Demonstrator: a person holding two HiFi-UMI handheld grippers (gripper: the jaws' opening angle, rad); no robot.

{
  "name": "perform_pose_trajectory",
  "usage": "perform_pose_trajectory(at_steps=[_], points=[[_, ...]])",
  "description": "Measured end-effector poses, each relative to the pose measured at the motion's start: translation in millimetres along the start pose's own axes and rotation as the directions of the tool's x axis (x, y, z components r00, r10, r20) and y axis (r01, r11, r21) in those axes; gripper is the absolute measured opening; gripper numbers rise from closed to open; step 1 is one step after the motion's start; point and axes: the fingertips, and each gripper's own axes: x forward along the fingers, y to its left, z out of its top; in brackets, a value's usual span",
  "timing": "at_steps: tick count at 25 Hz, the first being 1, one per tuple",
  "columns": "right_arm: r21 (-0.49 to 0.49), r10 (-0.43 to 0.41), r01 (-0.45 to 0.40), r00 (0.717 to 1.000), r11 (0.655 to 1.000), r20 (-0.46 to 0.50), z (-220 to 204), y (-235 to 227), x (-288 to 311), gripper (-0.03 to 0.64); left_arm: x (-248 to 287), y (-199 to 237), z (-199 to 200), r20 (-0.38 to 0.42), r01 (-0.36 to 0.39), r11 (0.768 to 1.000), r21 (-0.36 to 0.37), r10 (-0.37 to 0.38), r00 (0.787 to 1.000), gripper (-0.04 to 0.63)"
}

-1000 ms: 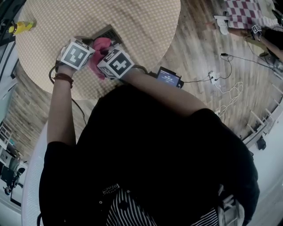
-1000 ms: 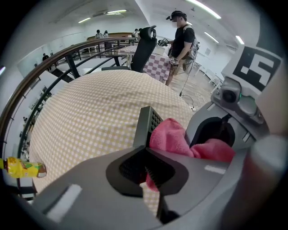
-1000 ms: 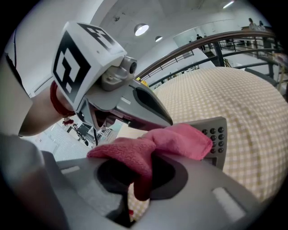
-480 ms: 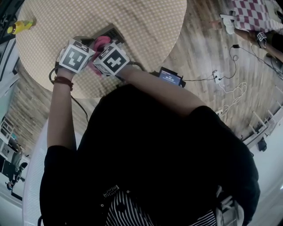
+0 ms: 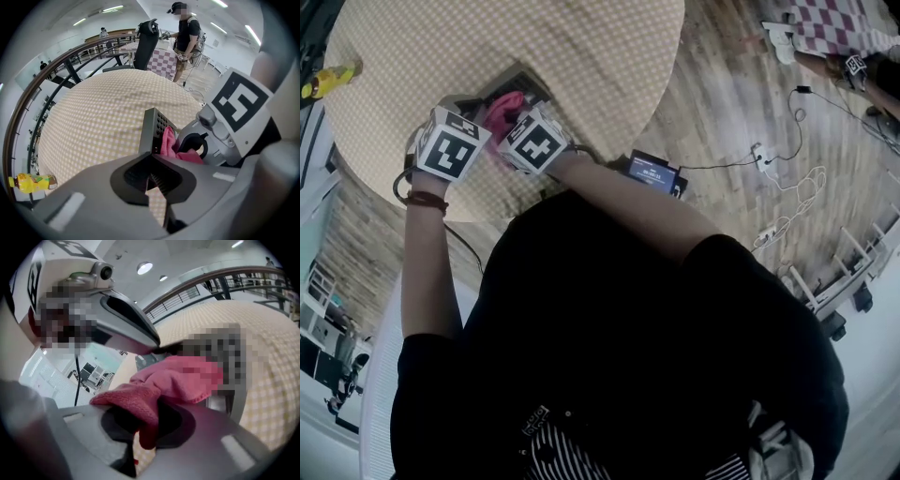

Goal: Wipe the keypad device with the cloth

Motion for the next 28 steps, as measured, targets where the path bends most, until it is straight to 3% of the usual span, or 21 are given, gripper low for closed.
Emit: perform_pose_trajectory(at_steps=[5,8,12,17,22,26,28], points=[[0.036,-0.009,0.011,0.998,0.999,-0.058,-32,-13,2,0.067,0,0,5,0.024,0.000,1.000,-0.022,0.000,1.000,0.005],[0.077,-0.011,0.016,0.998,0.997,-0.066,-30,-14,4,0.067,0,3,3,0.022,0.010,0.999,-0.037,-0.009,1.000,0.005],[0.200,0.001,0.005,1.000,0.980,-0.030,-7,-9,0,0.067,0,4,4,0.010,0.006,0.999,-0.040,-0.006,1.000,0.005],[0.115,0.013,-0.023,0.996,0.993,0.086,37,9,-7,0.067,1,1,5,0.008,0.017,0.998,-0.055,-0.017,1.000,0.005],[0.107,0.055,-0.063,0.995,0.992,0.083,22,6,-6,0.067,1,1,6,-0.008,-0.007,1.000,-0.030,0.007,1.000,0.005],[0.217,0.068,-0.074,0.997,0.973,0.035,-8,-6,1,0.067,1,2,5,-0.004,-0.004,0.999,-0.036,0.004,1.000,0.005],[0.227,0.052,-0.050,0.999,0.973,-0.006,-20,-9,3,0.067,2,2,6,0.006,-0.007,1.000,-0.025,0.007,1.000,0.005]])
